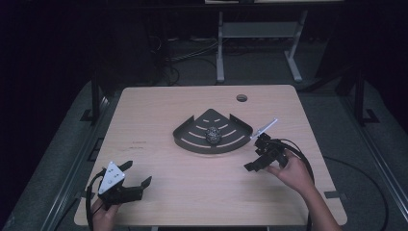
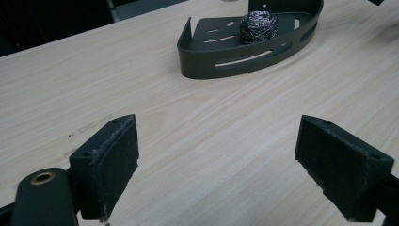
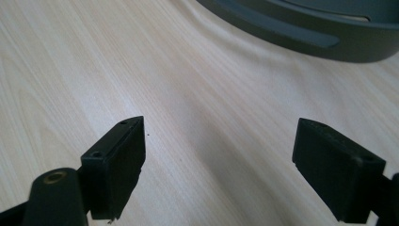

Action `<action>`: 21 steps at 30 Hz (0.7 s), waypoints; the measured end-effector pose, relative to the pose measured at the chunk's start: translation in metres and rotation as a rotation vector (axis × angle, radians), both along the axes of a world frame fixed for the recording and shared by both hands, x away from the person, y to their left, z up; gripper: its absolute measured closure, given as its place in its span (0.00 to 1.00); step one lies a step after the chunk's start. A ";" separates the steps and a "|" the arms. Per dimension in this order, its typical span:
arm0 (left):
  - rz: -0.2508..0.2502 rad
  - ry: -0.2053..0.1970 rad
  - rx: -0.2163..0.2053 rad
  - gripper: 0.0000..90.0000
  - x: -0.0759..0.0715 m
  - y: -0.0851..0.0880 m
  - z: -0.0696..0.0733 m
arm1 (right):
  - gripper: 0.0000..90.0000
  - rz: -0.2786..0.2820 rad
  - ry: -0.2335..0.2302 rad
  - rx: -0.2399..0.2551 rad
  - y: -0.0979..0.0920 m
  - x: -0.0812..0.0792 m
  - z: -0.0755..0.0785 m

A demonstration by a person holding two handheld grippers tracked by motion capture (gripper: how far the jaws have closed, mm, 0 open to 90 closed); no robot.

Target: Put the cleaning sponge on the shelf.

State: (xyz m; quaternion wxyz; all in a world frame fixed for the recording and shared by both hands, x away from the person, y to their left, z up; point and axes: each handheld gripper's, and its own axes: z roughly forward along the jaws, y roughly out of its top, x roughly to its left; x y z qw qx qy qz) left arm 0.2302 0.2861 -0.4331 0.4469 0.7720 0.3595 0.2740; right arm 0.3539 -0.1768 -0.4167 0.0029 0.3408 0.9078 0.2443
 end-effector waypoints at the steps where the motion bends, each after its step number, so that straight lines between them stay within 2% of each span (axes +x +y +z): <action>1: 0.001 0.002 0.000 0.15 0.000 0.000 0.000 | 0.19 -0.002 -0.001 0.003 -0.001 -0.001 0.000; 21: -0.001 0.000 0.003 0.15 -0.001 -0.001 0.000 | 0.19 -0.021 -0.006 0.020 -0.019 -0.021 -0.013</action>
